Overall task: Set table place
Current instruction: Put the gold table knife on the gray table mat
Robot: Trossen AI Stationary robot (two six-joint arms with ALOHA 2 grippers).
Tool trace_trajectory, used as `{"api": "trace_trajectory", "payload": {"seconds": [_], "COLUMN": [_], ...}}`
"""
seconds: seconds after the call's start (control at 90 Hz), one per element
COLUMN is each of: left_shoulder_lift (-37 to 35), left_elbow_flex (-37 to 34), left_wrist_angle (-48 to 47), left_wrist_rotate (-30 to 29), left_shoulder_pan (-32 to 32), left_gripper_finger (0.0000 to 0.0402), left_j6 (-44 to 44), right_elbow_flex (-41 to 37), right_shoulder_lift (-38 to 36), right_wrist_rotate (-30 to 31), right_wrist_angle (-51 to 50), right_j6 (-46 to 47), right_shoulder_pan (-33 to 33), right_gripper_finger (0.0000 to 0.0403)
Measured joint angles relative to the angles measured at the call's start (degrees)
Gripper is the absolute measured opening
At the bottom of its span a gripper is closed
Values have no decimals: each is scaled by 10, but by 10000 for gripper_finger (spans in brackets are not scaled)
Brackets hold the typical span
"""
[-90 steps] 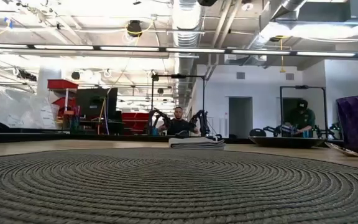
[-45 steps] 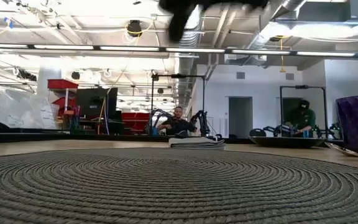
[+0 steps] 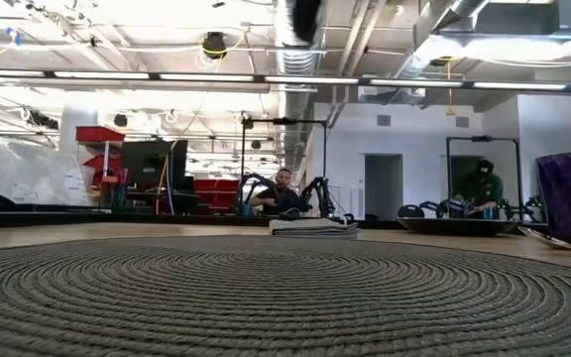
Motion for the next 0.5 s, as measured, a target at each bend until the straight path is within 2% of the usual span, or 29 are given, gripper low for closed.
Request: {"api": "trace_trajectory", "payload": {"seconds": [0.067,0.167,0.211,0.389,0.5], "left_shoulder_lift": [2,1,-3,8,9], "left_elbow_flex": [-2,1,3,-4,17], "left_wrist_angle": [-7,125,137,-112,-147], "left_wrist_rotate": [0,16,21,51,83], "left_shoulder_pan": [0,0,0,-14,-26], "left_gripper_finger": [0,0,0,0,0], "left_j6": [-11,79,85,-122,-191], "right_elbow_flex": [0,0,0,0,0], "right_shoulder_lift": [0,0,0,0,0], "right_wrist_rotate": [0,0,0,0,1], "right_wrist_angle": [0,-1,-1,-2,-2], "right_j6": [0,1,1,1,1], "right_shoulder_pan": [0,0,0,0,0], "right_gripper_finger": [137,137,137,137,136]}}
